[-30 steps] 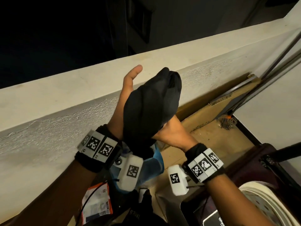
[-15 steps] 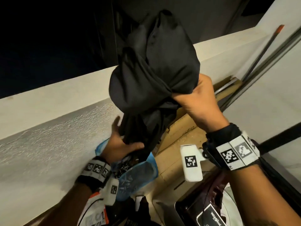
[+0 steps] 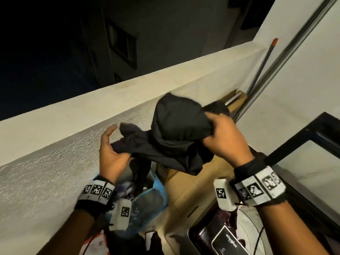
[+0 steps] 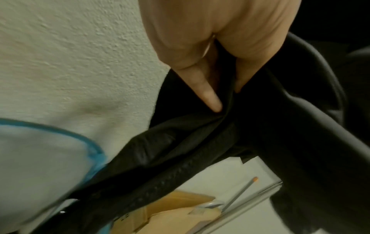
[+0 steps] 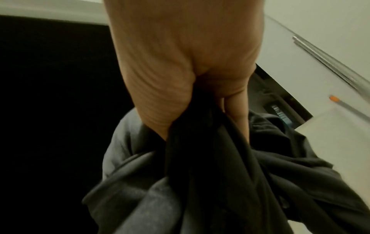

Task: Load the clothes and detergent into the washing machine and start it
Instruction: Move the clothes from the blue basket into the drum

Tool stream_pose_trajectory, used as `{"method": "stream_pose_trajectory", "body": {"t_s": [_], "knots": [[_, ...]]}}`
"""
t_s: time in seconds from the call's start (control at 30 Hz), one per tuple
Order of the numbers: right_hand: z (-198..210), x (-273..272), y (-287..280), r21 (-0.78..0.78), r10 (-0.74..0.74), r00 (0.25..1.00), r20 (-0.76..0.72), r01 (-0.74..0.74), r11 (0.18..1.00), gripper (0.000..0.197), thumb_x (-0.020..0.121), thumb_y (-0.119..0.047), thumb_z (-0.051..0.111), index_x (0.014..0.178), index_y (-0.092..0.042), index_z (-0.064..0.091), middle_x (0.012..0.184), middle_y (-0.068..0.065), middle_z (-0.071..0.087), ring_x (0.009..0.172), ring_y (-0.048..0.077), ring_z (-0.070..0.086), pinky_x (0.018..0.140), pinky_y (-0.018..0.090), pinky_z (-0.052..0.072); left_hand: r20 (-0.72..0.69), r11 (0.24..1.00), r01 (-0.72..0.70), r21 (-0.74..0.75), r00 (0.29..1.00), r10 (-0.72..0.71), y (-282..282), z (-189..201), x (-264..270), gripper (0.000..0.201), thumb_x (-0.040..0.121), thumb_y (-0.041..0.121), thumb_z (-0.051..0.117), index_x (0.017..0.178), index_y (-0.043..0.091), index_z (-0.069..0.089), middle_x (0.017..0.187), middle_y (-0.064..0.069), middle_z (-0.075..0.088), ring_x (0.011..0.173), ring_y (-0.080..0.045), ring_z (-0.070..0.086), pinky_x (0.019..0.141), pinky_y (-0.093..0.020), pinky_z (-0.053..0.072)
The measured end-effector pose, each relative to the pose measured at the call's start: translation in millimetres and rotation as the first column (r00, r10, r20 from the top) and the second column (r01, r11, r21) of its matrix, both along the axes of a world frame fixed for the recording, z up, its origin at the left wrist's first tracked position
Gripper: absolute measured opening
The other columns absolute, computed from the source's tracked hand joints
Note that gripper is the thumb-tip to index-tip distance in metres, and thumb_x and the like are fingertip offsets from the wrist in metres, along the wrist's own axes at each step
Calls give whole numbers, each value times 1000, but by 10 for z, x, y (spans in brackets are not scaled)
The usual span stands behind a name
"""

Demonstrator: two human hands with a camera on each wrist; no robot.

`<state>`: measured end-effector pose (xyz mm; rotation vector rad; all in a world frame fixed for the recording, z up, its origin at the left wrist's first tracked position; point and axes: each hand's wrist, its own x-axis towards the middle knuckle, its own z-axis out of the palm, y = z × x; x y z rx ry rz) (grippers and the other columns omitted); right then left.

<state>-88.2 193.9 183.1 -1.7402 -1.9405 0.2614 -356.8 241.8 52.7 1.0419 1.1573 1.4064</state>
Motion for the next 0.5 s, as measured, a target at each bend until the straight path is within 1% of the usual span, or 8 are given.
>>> {"method": "stream_pose_trajectory", "body": {"t_s": [0.07, 0.13, 0.17, 0.23, 0.3, 0.37, 0.43, 0.5], "knots": [[-172, -120, -22, -150, -18, 965, 262, 59, 987, 42, 80, -19, 59, 121, -28, 59, 103, 11, 65, 95, 37, 64, 67, 41, 52, -10, 996, 26, 81, 1000, -26, 16, 200, 87, 81, 76, -26, 62, 140, 18, 41, 72, -5, 69, 69, -21, 66, 66, -30, 56], [-325, -277, -50, -240, 32, 930, 365, 61, 969, 49, 82, -20, 60, 130, -23, 51, 105, 12, 64, 95, 40, 66, 66, 42, 52, -78, 992, 65, 108, 995, -56, 6, 353, 212, 79, 78, -23, 60, 141, 19, 39, 56, 9, 63, 54, -5, 60, 54, -16, 48], [-384, -348, -56, -268, 58, 919, 389, 53, 962, 53, 84, -19, 60, 134, -18, 45, 103, 13, 64, 94, 40, 66, 65, 41, 50, -131, 988, 87, 124, 989, -71, -9, 425, 260, 79, 79, -20, 61, 141, 22, 38, 58, 10, 64, 54, -2, 61, 53, -13, 46], [-486, -439, -48, -296, 78, 908, 412, 52, 954, 64, 87, -17, 58, 143, -9, 30, 99, 14, 64, 90, 40, 66, 61, 39, 45, -236, 975, 158, 155, 964, -119, -38, 487, 294, 82, 79, -14, 64, 141, 32, 36, 77, 2, 72, 71, -6, 70, 62, -13, 49], [-523, -497, -32, -350, 72, 939, 337, 54, 935, 91, 84, -19, 63, 155, -11, 6, 96, 13, 64, 85, 36, 66, 61, 38, 47, -326, 955, 252, 154, 926, -192, -77, 541, 275, 88, 79, -12, 61, 144, 38, 31, 91, -1, 73, 83, -10, 71, 67, -16, 53], [-515, -530, -41, -445, 79, 984, 161, 1, 895, 121, 77, -21, 73, 155, -23, -21, 92, 10, 65, 80, 30, 66, 64, 41, 54, -396, 921, 363, 142, 874, -283, -136, 612, 288, 92, 80, -11, 59, 148, 39, 24, 96, 3, 72, 86, -10, 71, 64, -18, 54], [-488, -539, -73, -517, 97, 995, -14, -90, 851, 135, 72, -19, 79, 150, -34, -30, 89, 6, 67, 76, 22, 67, 67, 40, 58, -461, 883, 445, 151, 821, -335, -222, 688, 333, 94, 78, -9, 60, 150, 38, 20, 91, 4, 70, 80, -12, 68, 56, -20, 53], [-490, -558, -126, -532, 126, 987, -102, -161, 831, 140, 70, -18, 82, 149, -40, -32, 90, 4, 69, 74, 17, 68, 62, 31, 57, -526, 838, 521, 163, 764, -372, -273, 744, 362, 99, 76, -7, 61, 150, 40, 17, 85, 0, 68, 74, -17, 66, 54, -32, 58]]}}
